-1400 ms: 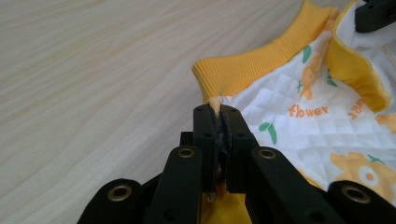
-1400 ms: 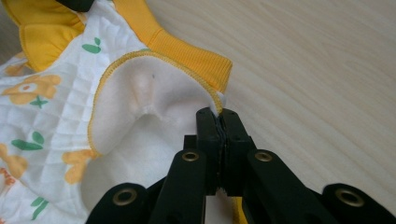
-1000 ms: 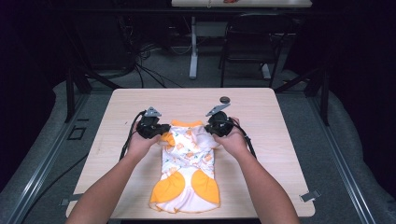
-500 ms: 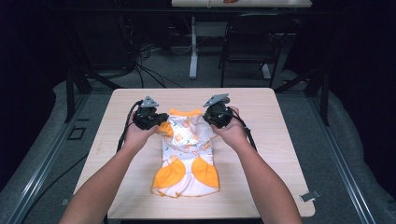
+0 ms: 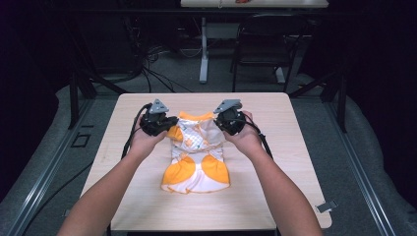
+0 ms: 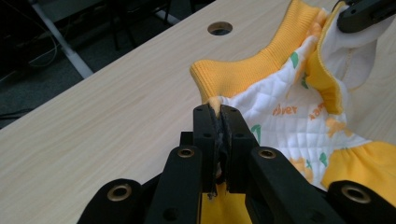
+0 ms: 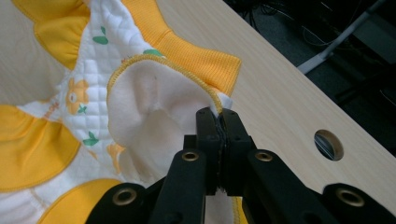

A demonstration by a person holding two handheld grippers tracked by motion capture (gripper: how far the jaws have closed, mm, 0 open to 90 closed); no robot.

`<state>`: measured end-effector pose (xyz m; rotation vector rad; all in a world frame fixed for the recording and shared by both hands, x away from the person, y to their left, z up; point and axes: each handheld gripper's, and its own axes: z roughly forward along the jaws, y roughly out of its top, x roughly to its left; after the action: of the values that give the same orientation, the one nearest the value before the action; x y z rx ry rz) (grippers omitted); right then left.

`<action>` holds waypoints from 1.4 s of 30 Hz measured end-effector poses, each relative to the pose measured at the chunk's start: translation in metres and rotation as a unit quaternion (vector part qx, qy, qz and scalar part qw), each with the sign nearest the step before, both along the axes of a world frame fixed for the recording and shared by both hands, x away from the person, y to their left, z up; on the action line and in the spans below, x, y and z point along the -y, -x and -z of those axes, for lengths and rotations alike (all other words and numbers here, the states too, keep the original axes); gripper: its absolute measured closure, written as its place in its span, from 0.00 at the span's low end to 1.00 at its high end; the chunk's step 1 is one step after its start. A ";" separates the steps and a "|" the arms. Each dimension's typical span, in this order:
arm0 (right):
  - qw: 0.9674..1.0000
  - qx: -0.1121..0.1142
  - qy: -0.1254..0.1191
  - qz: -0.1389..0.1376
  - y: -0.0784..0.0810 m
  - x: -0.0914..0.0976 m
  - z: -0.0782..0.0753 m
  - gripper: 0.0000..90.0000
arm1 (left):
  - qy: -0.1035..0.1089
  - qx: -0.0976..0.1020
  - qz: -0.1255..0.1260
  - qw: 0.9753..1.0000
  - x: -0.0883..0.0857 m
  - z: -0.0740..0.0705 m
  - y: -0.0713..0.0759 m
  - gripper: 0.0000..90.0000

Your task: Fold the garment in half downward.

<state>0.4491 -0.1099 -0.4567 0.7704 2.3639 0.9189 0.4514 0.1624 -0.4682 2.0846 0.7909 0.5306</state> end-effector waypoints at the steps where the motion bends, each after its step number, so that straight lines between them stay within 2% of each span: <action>1: 1.000 -0.002 0.003 -0.002 0.002 0.001 0.003 0.98 | 0.000 0.000 0.000 1.000 0.000 0.000 0.000 0.96; 3: 1.000 -0.003 0.003 -0.008 0.005 0.003 0.008 0.98 | 0.001 -0.003 0.006 1.000 -0.002 0.006 0.005 0.96; 8: 1.000 -0.004 0.000 -0.015 0.011 0.005 0.013 0.98 | 0.005 0.001 0.015 1.000 -0.004 0.009 0.012 0.96; 16: 1.000 -0.004 0.004 -0.031 0.025 0.005 0.019 0.98 | 0.013 -0.008 0.026 1.000 -0.008 0.016 0.024 0.96; 26: 0.999 -0.006 0.023 -0.045 0.033 0.005 0.024 0.98 | 0.008 -0.023 0.038 0.999 -0.010 0.027 0.035 0.96; 29: 0.998 -0.011 0.023 -0.051 0.037 0.005 0.029 0.98 | 0.012 -0.029 0.043 0.999 -0.011 0.032 0.039 0.96; 33: 0.997 -0.018 0.041 -0.057 0.042 0.005 0.038 0.98 | 0.009 -0.036 0.053 0.998 -0.008 0.038 0.046 0.96; 35: 0.998 -0.019 0.033 -0.054 0.043 0.005 0.040 0.98 | 0.010 -0.037 0.054 0.998 -0.008 0.039 0.048 0.96; 42: 0.997 -0.029 0.038 -0.058 0.049 0.009 0.049 0.98 | -0.001 -0.044 0.064 0.997 -0.005 0.047 0.055 0.96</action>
<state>0.4000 -0.1184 -0.5053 0.6439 2.5008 0.8593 0.3966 0.1673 -0.5153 2.1550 0.7011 0.3722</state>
